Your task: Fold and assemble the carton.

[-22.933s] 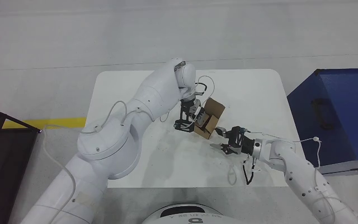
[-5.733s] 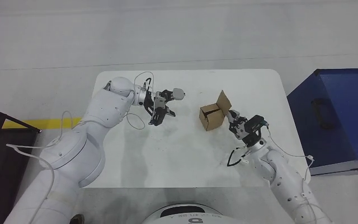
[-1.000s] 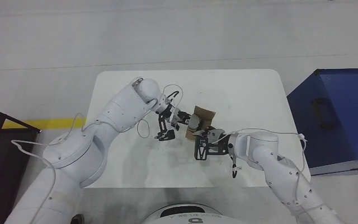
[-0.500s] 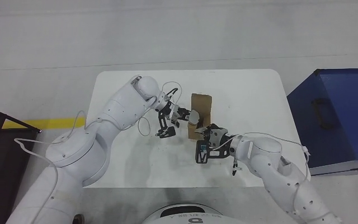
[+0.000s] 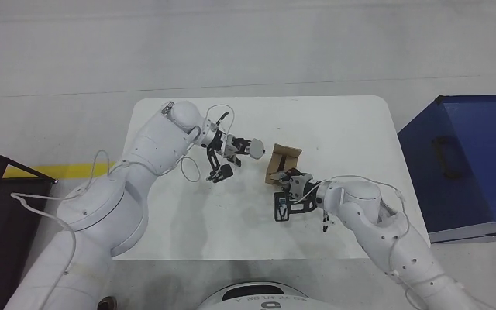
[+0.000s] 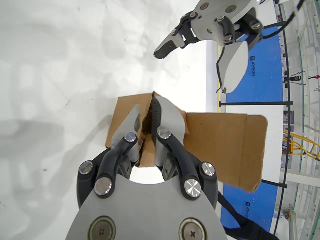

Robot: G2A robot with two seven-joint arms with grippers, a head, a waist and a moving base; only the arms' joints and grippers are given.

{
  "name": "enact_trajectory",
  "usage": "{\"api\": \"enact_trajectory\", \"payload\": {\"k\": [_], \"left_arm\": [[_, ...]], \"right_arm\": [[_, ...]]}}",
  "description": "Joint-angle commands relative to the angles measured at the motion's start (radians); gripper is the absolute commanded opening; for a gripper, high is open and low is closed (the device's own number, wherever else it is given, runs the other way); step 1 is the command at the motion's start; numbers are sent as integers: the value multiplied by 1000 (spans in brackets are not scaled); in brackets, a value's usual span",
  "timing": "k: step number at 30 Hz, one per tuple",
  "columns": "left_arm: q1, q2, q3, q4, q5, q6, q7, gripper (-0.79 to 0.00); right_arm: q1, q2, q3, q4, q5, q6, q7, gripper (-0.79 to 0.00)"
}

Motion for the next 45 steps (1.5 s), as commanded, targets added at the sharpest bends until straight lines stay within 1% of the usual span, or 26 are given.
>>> {"api": "enact_trajectory", "payload": {"k": [1,5,9,11,13,15,16,17,18,20,21,24,27,30,33,39,45], "left_arm": [[-2,7,-6,18,-8,6,5,0],[-3,19,-22,38,-40,-3,14,0],[-9,20,-26,19,-43,-40,-54,0],[-7,19,-18,-12,-29,-47,-30,0],[-7,20,-4,-29,0,-46,-15,0],[-5,21,7,-40,28,-40,-7,0],[-4,22,13,-42,43,-32,-12,0],[-2,24,18,-43,57,-22,-14,0],[1,27,22,-44,68,-12,-4,0],[6,34,25,-36,76,7,16,0],[7,38,27,-31,83,15,25,0],[12,50,40,-37,113,24,62,0],[20,59,54,-71,149,7,65,0],[31,65,65,-130,176,-29,31,0],[43,71,73,-190,195,-68,5,0],[62,78,84,-281,223,-134,-35,0],[59,92,37,-310,149,-161,-78,0]], "right_arm": [[-33,6,31,-18,20,30,-43,0],[-119,16,117,-29,110,150,-158,0],[-199,16,194,8,276,292,-285,0],[-236,14,227,51,394,322,-356,0],[-254,11,272,110,562,319,-425,0],[-263,5,317,169,739,347,-473,0],[-265,1,335,190,802,378,-483,0],[-265,-2,349,204,827,426,-476,0],[-264,-5,352,209,822,482,-450,0],[-254,-12,339,197,816,552,-411,0],[-246,-16,330,194,812,581,-390,0],[-203,-24,298,181,785,622,-301,0],[-148,-32,257,171,761,624,-205,0],[-101,-40,222,162,728,626,-125,0],[-67,-44,192,148,683,604,-55,0],[-23,-46,170,152,638,512,63,0],[-10,-44,165,156,670,349,95,0]]}}
